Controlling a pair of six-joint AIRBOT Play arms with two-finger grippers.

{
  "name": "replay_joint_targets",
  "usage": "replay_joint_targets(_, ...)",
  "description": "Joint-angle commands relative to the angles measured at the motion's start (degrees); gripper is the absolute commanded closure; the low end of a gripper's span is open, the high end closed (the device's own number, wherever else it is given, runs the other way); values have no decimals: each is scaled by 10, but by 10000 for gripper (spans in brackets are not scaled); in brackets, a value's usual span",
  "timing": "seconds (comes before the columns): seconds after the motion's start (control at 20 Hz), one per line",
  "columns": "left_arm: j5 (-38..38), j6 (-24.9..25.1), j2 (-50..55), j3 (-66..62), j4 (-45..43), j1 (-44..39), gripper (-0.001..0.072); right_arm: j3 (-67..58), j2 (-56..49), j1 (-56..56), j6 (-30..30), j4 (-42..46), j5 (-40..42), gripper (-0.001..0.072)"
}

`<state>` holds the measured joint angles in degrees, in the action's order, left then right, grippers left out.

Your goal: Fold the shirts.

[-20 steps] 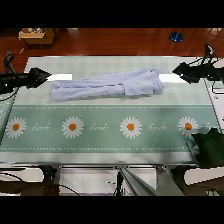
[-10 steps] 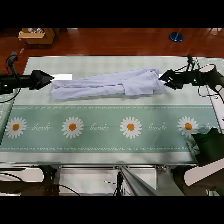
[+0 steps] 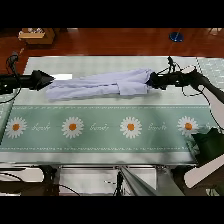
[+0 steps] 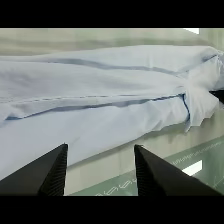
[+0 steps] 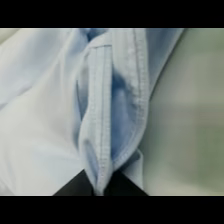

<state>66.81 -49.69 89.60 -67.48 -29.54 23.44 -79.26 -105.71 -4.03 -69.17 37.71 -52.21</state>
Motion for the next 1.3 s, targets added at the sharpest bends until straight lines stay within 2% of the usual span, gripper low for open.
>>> replay_joint_targets(0.0,14,0,0,-1,9,0,221,-1,47,-3,7,12,-31,687)
replay_joint_targets(0.1,40,-5,-2,-1,26,-2,357,-1,100,-12,-7,54,-74,687)
replay_joint_targets(0.25,52,-70,-14,-1,28,-19,548,-1,192,-17,-54,172,-148,688)
replay_joint_targets(0.3,53,-95,-20,0,29,-29,590,-1,219,-18,-68,217,-176,687)
replay_joint_targets(0.4,57,-120,-28,-1,31,-65,603,-1,269,-20,-88,289,-238,688)
replay_joint_targets(0.45,62,-121,-31,-1,31,-88,680,0,288,-20,-94,310,-260,688)
replay_joint_targets(0.65,50,-132,-31,0,63,-227,681,0,342,-20,-114,324,-302,688)
replay_joint_targets(0.95,-86,-146,-16,0,88,-443,681,0,387,-18,-134,323,-325,688)
replay_joint_targets(1.1,-123,-188,20,0,89,-491,680,0,414,-18,-135,319,-339,688)
replay_joint_targets(1.25,-133,-189,50,-1,131,-521,681,0,445,-18,-143,318,-351,688)
